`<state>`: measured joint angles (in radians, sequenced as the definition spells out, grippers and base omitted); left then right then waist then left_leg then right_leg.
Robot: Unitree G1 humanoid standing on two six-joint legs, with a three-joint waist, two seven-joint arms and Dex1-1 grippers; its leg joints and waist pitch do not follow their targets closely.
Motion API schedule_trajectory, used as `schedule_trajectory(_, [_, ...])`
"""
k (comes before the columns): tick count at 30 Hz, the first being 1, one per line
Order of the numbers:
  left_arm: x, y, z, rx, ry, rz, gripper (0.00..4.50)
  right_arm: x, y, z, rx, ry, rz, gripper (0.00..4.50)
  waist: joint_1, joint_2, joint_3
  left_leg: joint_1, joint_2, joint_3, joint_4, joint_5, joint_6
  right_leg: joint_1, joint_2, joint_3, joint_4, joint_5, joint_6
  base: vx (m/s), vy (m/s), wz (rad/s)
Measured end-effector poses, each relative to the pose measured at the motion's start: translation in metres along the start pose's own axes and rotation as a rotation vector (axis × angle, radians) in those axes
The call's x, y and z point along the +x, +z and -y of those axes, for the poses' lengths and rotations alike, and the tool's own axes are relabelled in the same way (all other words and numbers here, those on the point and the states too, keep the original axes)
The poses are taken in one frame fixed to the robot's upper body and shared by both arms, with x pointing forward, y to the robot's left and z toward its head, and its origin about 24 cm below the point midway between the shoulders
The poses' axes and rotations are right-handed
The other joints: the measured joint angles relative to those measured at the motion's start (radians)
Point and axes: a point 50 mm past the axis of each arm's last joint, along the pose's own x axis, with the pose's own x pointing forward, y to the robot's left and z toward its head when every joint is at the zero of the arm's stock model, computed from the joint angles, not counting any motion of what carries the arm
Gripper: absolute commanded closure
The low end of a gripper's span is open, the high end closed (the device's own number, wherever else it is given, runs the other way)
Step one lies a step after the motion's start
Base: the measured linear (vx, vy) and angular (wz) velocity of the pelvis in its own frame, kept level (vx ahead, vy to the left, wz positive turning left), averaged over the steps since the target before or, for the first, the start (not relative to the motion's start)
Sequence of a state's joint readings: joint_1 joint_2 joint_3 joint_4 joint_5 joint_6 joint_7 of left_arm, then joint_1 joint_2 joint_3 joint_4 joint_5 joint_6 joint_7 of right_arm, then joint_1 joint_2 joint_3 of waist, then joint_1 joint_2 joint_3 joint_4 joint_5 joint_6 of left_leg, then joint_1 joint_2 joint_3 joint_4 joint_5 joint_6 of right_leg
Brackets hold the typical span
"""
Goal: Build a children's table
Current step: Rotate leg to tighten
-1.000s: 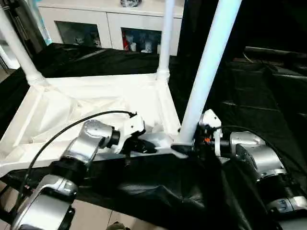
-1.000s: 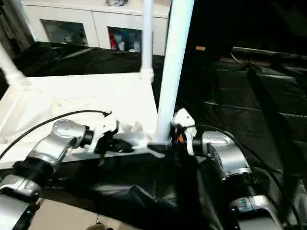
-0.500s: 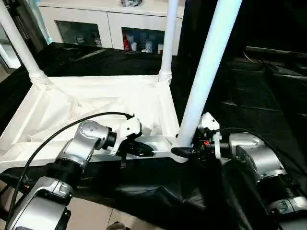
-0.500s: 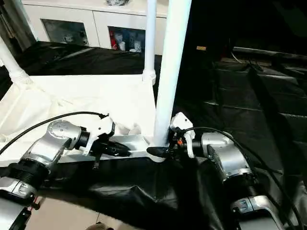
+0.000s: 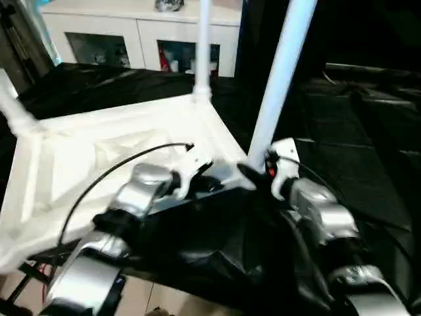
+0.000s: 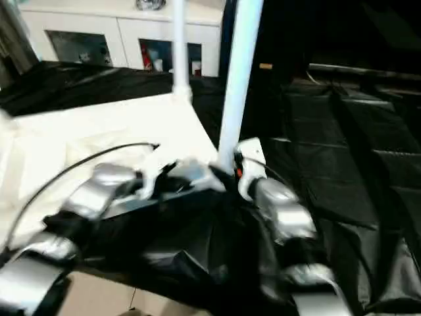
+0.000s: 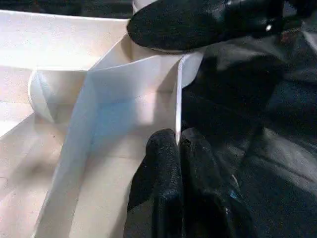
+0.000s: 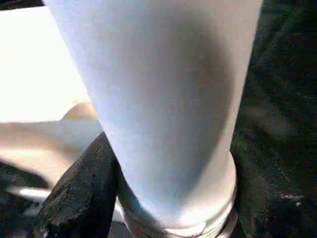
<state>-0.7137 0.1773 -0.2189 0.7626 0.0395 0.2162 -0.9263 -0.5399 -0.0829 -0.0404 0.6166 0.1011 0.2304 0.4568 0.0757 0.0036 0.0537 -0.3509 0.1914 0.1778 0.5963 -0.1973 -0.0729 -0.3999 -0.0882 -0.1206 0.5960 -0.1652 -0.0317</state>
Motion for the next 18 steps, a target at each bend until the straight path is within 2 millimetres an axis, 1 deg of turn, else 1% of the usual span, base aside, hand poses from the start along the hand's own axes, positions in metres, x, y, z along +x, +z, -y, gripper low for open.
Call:
schedule_trajectory(1, [0.000, 0.000, 0.000, -0.002, 0.003, 0.001, 4.50, 0.001, 0.000, 0.000, -0.005, -0.003, 0.004, 1.75, 0.000, 0.000, 0.000, 0.000, 0.000, 0.000, 0.000, 0.000, 0.000, 0.000, 0.000, 0.000, 0.000, 0.000, 0.000, 0.000, 0.000, 0.00])
schedule_trajectory(2, [0.000, 0.000, 0.000, -0.003, 0.004, 0.002, 4.50, 0.001, 0.000, 0.000, -0.010, -0.002, 0.013, 1.40, 0.000, 0.000, 0.000, 0.000, 0.000, 0.000, 0.000, 0.000, 0.000, 0.000, 0.000, 0.000, 0.000, 0.000, 0.000, 0.000, 0.000, 0.00])
schedule_trajectory(4, [0.000, 0.000, 0.000, -0.003, 0.004, 0.002, 4.50, 0.001, 0.000, -0.001, -0.008, -0.001, 0.017, 1.05, 0.000, 0.000, 0.000, 0.000, 0.000, 0.000, 0.000, 0.000, 0.000, 0.000, 0.000, 0.000, 0.000, 0.000, -0.001, 0.000, 0.000, 0.00])
schedule_trajectory(6, [0.000, 0.000, 0.000, -0.002, 0.001, 0.001, 4.50, 0.002, -0.001, -0.002, -0.004, 0.006, 0.017, 0.96, -0.002, 0.000, 0.000, 0.000, 0.000, 0.000, 0.000, 0.000, 0.000, 0.000, 0.000, 0.000, 0.000, 0.000, -0.001, 0.000, 0.000, 0.00])
schedule_trajectory(9, [-0.002, -0.001, -0.001, 0.001, -0.017, -0.005, 4.50, 0.001, 0.000, -0.003, -0.008, 0.039, 0.018, 0.60, -0.006, 0.000, 0.000, 0.000, 0.000, 0.000, 0.000, 0.000, 0.000, 0.000, 0.000, 0.000, 0.000, 0.000, 0.000, 0.000, 0.000, 0.00])
schedule_trajectory(10, [-0.003, -0.001, -0.001, 0.002, -0.022, -0.006, 4.50, 0.000, 0.000, -0.003, -0.013, 0.057, 0.018, 0.60, -0.007, 0.000, 0.000, -0.001, 0.000, 0.000, 0.000, 0.000, 0.000, -0.001, 0.000, 0.000, 0.000, 0.000, 0.000, 0.000, 0.000, 0.00])
schedule_trajectory(11, [-0.005, -0.001, -0.001, 0.009, -0.034, -0.006, 4.50, -0.002, 0.000, -0.003, -0.030, 0.088, 0.013, 0.47, -0.009, 0.000, 0.000, -0.001, 0.000, 0.000, 0.000, 0.000, 0.000, -0.001, 0.000, 0.000, 0.000, 0.000, -0.001, 0.000, 0.000, 0.00])
schedule_trajectory(13, [-0.011, -0.004, 0.000, 0.031, -0.064, -0.001, 4.50, -0.009, -0.002, -0.001, -0.067, 0.154, 0.004, 0.47, -0.012, 0.000, 0.000, -0.002, 0.000, 0.000, 0.000, 0.000, 0.000, -0.001, 0.000, 0.000, 0.000, 0.001, -0.002, 0.000, 0.000, 0.00])
schedule_trajectory(14, [-0.016, -0.007, 0.001, 0.048, -0.095, 0.002, 4.50, -0.013, -0.003, 0.000, -0.083, 0.218, -0.006, 0.47, -0.013, 0.000, 0.000, -0.003, 0.000, 0.000, 0.000, 0.000, 0.001, -0.001, 0.000, 0.000, 0.000, 0.000, -0.002, 0.000, 0.000, 0.00])
schedule_trajectory(16, [-0.019, -0.008, 0.003, 0.069, -0.131, 0.005, 4.50, -0.017, -0.002, 0.000, -0.098, 0.269, -0.011, 0.47, -0.012, 0.000, 0.000, -0.004, 0.000, 0.000, 0.000, 0.000, 0.001, -0.003, 0.000, 0.000, 0.000, -0.001, -0.002, 0.000, 0.000, 0.00])
schedule_trajectory(18, [-0.022, -0.010, 0.007, 0.096, -0.176, 0.011, 4.50, -0.025, 0.000, 0.003, -0.145, 0.355, -0.046, 0.47, -0.004, 0.000, 0.000, -0.006, 0.000, 0.000, 0.000, 0.001, 0.002, -0.003, 0.000, 0.000, -0.001, -0.001, -0.003, 0.000, 0.000, 0.00])
